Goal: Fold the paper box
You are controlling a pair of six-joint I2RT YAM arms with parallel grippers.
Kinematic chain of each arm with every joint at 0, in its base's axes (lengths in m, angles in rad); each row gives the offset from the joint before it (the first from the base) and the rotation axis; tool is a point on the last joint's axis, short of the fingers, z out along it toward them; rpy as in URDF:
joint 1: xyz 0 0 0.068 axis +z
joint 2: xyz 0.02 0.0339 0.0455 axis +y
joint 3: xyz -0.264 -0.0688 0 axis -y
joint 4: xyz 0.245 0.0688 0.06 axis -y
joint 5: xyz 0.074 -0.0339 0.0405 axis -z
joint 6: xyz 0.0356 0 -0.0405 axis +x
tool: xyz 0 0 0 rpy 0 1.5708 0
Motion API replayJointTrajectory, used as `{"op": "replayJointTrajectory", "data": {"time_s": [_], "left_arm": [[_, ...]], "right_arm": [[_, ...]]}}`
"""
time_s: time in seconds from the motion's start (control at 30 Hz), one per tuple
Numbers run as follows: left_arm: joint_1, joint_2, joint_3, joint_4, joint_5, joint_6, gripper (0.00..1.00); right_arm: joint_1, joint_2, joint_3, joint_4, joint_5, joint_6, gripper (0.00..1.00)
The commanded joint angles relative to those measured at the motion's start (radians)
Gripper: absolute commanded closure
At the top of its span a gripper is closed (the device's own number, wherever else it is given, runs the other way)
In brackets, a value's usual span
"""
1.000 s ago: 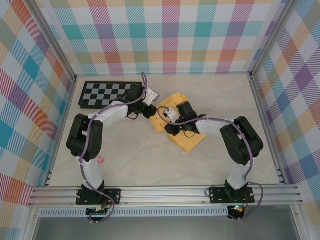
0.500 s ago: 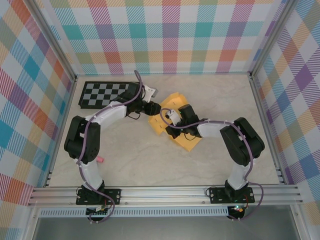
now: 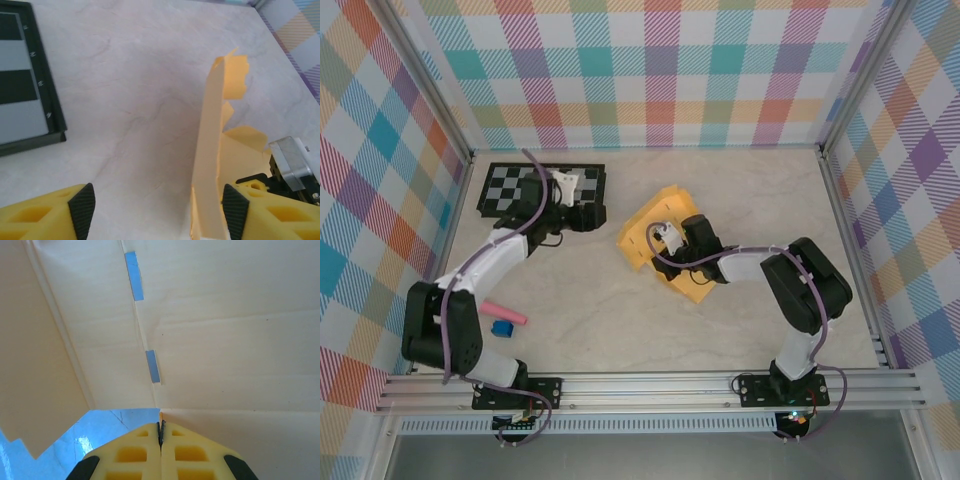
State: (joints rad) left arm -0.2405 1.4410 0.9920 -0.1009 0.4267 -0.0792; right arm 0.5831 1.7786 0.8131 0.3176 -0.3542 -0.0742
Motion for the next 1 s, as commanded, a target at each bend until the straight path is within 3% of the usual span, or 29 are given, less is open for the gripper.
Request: {"op": "replayJointTrajectory", "data": {"time_s": [0.0, 0.2, 0.47, 0.57, 0.97], "left_arm": [[0.000, -0.034, -0.069, 0.058, -0.056, 0.047, 0.28], [-0.020, 0.051, -0.070, 0.082, -0.050, 0.174, 0.30], [-0.098, 0.094, -0.059, 0.067, 0.091, 0.243, 0.29], [-0.117, 0.088, -0.081, 0.058, 0.093, 0.272, 0.29], [-0.163, 0.164, -0.033, 0.100, 0.080, 0.210, 0.28]], "right_arm": [[0.001, -0.034, -0.017, 0.075, -0.081, -0.060, 1.00], [0.002, -0.029, 0.006, 0.035, -0.129, -0.121, 1.00], [0.001, -0.022, 0.008, 0.040, -0.134, -0.118, 1.00], [0.002, -0.021, -0.001, 0.052, -0.138, -0.119, 1.00], [0.026, -0.018, -0.007, 0.067, -0.059, -0.118, 0.99]]}}
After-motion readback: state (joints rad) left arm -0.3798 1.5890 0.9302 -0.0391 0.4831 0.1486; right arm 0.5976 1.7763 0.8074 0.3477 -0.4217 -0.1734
